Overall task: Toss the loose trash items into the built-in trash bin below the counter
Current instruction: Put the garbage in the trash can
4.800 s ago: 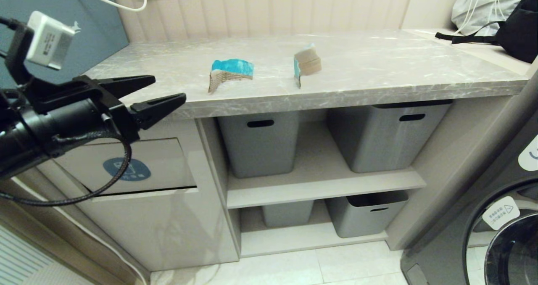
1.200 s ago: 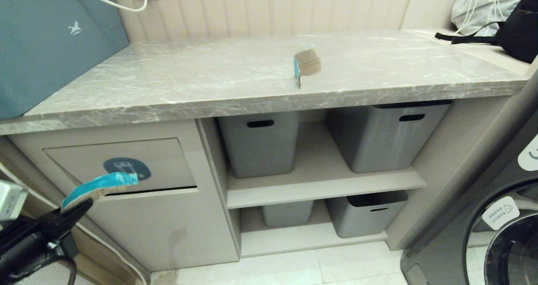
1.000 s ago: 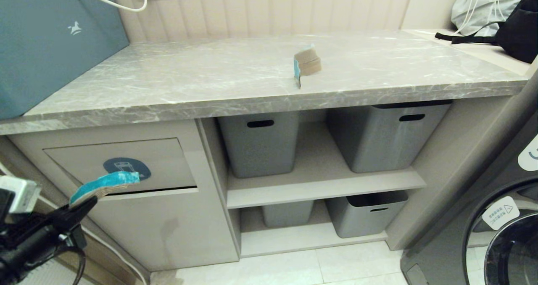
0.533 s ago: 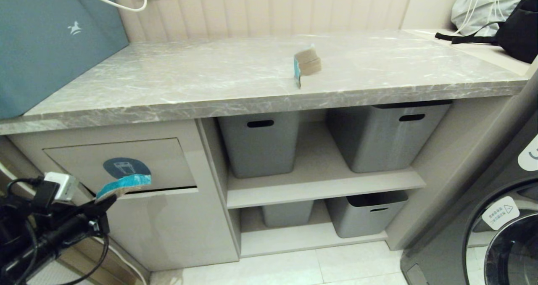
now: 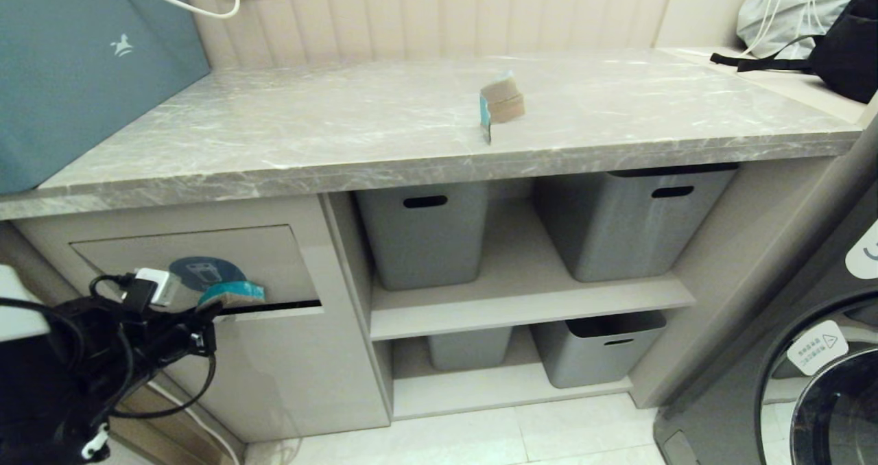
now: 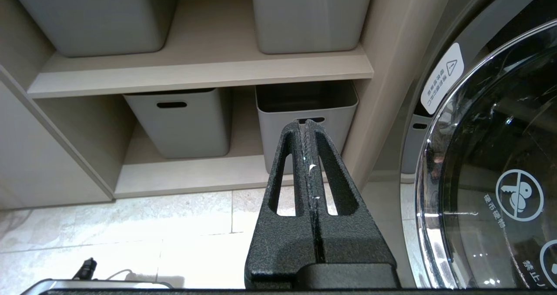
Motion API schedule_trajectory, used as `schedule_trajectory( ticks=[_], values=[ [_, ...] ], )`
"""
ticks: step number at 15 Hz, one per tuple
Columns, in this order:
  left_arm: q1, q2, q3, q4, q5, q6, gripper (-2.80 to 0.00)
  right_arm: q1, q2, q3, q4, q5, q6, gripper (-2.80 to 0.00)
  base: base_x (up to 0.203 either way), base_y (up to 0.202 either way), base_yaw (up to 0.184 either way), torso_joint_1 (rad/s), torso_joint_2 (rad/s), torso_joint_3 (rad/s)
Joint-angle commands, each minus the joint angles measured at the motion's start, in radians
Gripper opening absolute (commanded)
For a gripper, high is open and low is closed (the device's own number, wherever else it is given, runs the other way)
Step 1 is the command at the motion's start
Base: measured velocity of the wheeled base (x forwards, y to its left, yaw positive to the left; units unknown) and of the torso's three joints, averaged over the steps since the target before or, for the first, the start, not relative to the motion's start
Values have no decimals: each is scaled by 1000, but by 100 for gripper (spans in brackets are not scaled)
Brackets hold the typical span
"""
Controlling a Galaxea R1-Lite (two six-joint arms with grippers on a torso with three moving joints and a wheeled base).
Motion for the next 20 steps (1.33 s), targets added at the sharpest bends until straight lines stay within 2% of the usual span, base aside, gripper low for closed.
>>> schedule_trajectory(
  ticks=[1,4,8,13,19,20],
  values=[
    [-20,75,-58,-9,17,1,-280,-1,0,0,0,0,-1,-280,0,0,0,0,0,0],
    [-55,119,-140,-9,82,-6,-280,-1,0,0,0,0,-1,-280,0,0,0,0,0,0],
    [-79,153,-215,-9,95,-26,-280,1,0,0,0,0,-1,-280,0,0,0,0,0,0],
    [-95,215,-353,-6,179,-25,-280,1,0,0,0,0,-1,-280,0,0,0,0,0,0],
    [-103,224,-367,7,185,-26,-280,0,0,0,0,0,-1,-280,0,0,0,0,0,0],
    [-104,223,-371,7,187,-26,0,0,0,0,0,0,-1,-280,0,0,0,0,0,0]
  ],
)
